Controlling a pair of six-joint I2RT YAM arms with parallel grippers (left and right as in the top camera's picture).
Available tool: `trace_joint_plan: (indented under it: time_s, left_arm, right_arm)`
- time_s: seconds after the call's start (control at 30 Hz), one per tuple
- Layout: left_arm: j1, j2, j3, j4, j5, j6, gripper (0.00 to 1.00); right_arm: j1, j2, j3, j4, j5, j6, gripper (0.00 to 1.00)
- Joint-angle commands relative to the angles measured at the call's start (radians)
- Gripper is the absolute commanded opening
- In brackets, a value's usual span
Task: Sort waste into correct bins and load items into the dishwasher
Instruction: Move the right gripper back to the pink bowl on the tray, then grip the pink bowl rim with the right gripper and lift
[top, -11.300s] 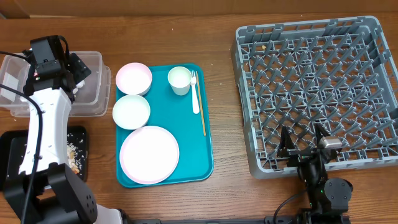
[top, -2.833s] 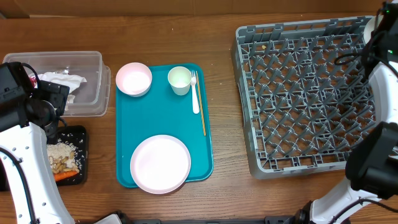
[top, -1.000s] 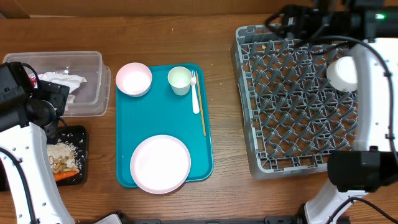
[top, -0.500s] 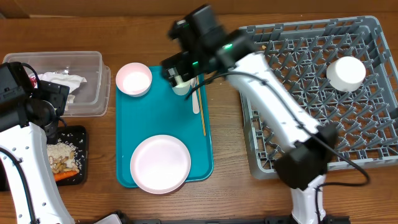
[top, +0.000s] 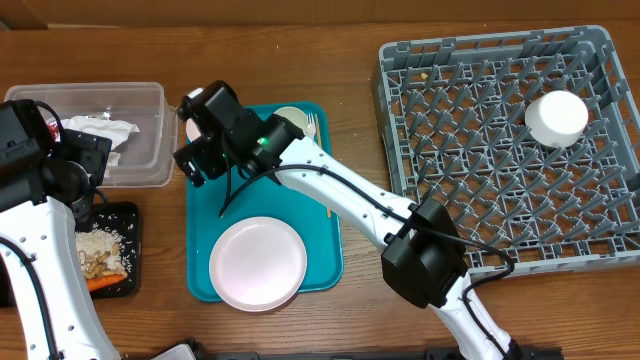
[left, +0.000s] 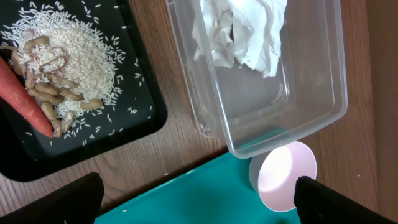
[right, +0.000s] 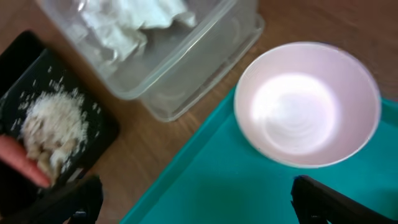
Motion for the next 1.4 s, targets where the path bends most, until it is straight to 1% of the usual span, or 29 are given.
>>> trace_joint_plan:
  time_s: [0.0, 0.1, 0.2, 0.33, 0.37, 0.5, 0.6, 0.67, 0.73, 0.87, 0.9, 1.07, 1.23, 1.37]
  left_arm:
    - [-0.003, 0.0, 0.0, 0.001, 0.0, -0.01, 1.0]
    - [-0.003, 0.0, 0.0, 0.001, 0.0, -0.01, 1.0]
    - [-0.003, 0.0, 0.0, 0.001, 0.0, -0.01, 1.0]
    - [-0.003, 0.0, 0.0, 0.001, 0.0, -0.01, 1.0]
    - [-0.003, 0.0, 0.0, 0.001, 0.0, -0.01, 1.0]
    - [-0.003, 0.0, 0.0, 0.001, 0.0, -0.01, 1.0]
    - [-0.003, 0.0, 0.0, 0.001, 0.0, -0.01, 1.0]
    - [-0.003, 0.0, 0.0, 0.001, 0.0, -0.01, 1.0]
    - [-0.003, 0.0, 0.0, 0.001, 0.0, -0.01, 1.0]
    - [-0.003, 0.0, 0.0, 0.001, 0.0, -0.01, 1.0]
    - [-0.003, 0.0, 0.0, 0.001, 0.0, -0.01, 1.0]
    - [-0.003, 0.0, 0.0, 0.001, 0.0, -0.01, 1.0]
    - [-0.003, 0.0, 0.0, 0.001, 0.0, -0.01, 1.0]
    - [-0.003, 0.0, 0.0, 0.001, 0.0, -0.01, 1.0]
  right_arm:
    - [-0.018, 0.024, 0.0, 0.028, 0.063, 0.098, 0.99]
    - [-0.019, 0.058, 0.0, 0.068, 0.059, 0.141, 1.0]
    - [-0.019, 0.08, 0.0, 0.103, 0.059, 0.151, 0.98]
    - [-0.02, 0.101, 0.0, 0.149, 0.103, 0.218, 0.92]
    - [-0.02, 0.108, 0.0, 0.154, 0.117, 0.23, 0.91]
    - [-0.019, 0.145, 0.0, 0.19, 0.122, 0.224, 0.91]
    - [-0.019, 0.161, 0.0, 0.216, 0.122, 0.167, 0.91]
    - [-0.019, 0.164, 0.0, 0.225, 0.122, 0.14, 0.86]
    - [-0.019, 0.164, 0.0, 0.229, 0.122, 0.133, 0.84]
    - [-0.019, 0.164, 0.001, 0.229, 0.122, 0.062, 0.82]
    - [-0.019, 0.166, 0.0, 0.228, 0.122, 0.059, 0.8]
    - [-0.019, 0.195, 0.0, 0.203, 0.113, 0.056, 0.79]
    - [-0.013, 0.207, 0.001, 0.144, 0.088, -0.056, 0.79]
    - [-0.005, 0.207, 0.001, 0.073, 0.089, -0.191, 0.79]
